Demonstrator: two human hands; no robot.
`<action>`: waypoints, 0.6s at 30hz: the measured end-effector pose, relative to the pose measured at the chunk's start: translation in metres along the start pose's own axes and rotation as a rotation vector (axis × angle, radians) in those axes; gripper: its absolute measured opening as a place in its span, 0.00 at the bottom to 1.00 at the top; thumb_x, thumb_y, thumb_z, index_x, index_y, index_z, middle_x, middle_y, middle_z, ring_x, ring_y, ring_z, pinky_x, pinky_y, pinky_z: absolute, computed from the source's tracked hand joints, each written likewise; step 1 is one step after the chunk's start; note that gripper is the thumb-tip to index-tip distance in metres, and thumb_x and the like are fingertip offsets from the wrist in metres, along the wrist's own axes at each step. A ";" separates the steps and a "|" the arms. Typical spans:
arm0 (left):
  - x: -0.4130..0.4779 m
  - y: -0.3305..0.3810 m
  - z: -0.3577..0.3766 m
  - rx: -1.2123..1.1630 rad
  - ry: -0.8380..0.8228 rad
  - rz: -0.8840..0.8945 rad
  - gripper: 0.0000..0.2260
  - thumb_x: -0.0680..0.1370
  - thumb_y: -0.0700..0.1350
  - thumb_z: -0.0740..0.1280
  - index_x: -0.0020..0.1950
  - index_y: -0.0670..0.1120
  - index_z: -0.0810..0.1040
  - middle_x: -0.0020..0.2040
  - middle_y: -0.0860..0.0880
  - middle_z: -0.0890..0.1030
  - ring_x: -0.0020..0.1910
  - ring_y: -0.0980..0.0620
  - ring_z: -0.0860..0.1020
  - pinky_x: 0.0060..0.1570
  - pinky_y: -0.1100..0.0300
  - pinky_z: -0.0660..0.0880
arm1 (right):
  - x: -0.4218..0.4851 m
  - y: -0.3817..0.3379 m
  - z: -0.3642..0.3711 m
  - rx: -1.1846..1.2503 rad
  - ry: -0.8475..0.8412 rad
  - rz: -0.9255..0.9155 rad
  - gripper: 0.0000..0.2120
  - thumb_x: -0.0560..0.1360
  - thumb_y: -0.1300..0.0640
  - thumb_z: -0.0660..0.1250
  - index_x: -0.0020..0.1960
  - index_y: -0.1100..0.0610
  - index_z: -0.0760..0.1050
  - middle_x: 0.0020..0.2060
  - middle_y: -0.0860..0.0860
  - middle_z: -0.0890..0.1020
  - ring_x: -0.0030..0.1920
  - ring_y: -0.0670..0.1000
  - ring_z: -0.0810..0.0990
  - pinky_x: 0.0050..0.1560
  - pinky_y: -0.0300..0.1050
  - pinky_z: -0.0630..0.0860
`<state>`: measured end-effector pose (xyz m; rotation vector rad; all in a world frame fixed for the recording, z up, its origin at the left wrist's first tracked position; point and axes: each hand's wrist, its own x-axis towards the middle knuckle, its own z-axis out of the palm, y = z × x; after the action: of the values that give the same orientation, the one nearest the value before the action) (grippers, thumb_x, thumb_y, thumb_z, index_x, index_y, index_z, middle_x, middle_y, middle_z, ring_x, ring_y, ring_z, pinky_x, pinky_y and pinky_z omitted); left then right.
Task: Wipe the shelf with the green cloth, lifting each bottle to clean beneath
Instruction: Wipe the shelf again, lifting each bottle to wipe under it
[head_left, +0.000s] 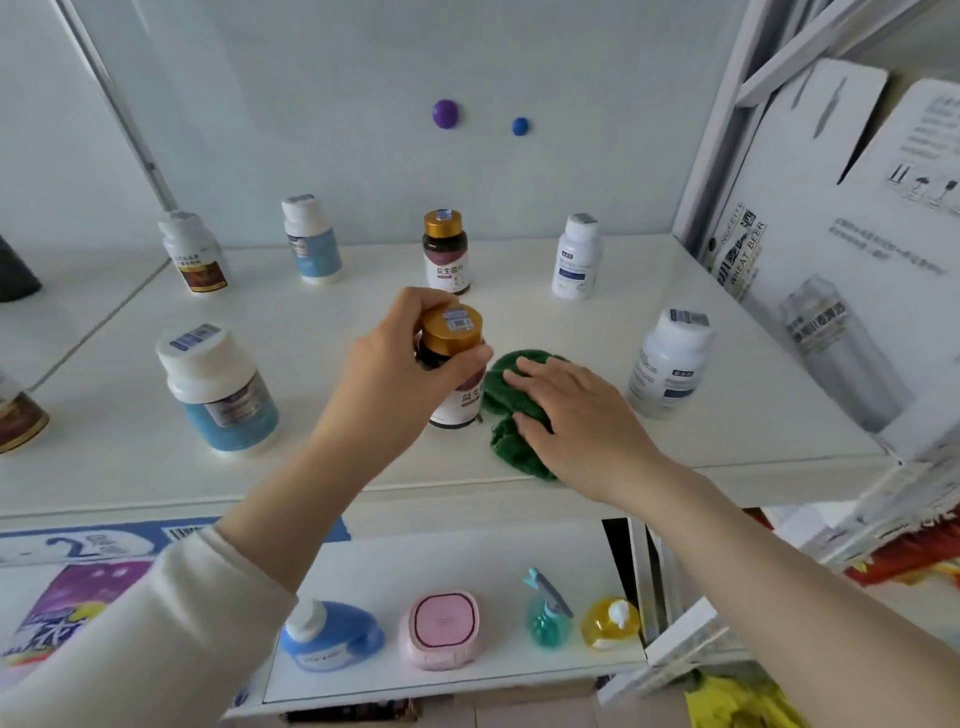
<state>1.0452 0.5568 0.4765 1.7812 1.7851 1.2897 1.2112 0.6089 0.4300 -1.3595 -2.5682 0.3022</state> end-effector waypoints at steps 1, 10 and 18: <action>-0.002 -0.002 0.002 0.006 0.002 -0.023 0.17 0.69 0.53 0.70 0.53 0.57 0.68 0.43 0.65 0.73 0.42 0.67 0.73 0.37 0.83 0.66 | 0.001 0.003 -0.001 -0.005 -0.006 -0.008 0.23 0.79 0.48 0.50 0.73 0.47 0.55 0.74 0.43 0.56 0.74 0.47 0.51 0.74 0.45 0.47; -0.018 -0.001 0.009 0.016 0.005 -0.138 0.26 0.69 0.54 0.67 0.66 0.55 0.65 0.65 0.55 0.73 0.61 0.57 0.73 0.63 0.54 0.71 | 0.001 0.014 0.001 0.003 0.052 -0.048 0.24 0.78 0.48 0.51 0.73 0.49 0.55 0.74 0.45 0.56 0.74 0.50 0.51 0.73 0.48 0.46; 0.004 0.086 0.048 0.142 -0.030 0.319 0.26 0.69 0.57 0.68 0.65 0.54 0.68 0.60 0.64 0.71 0.59 0.71 0.68 0.59 0.74 0.65 | -0.004 0.007 -0.004 -0.033 0.051 -0.046 0.23 0.77 0.52 0.52 0.72 0.55 0.58 0.72 0.55 0.61 0.71 0.56 0.55 0.70 0.54 0.49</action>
<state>1.1349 0.5628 0.5166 2.2233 1.6611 1.2652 1.2200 0.6102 0.4315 -1.2993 -2.5699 0.2151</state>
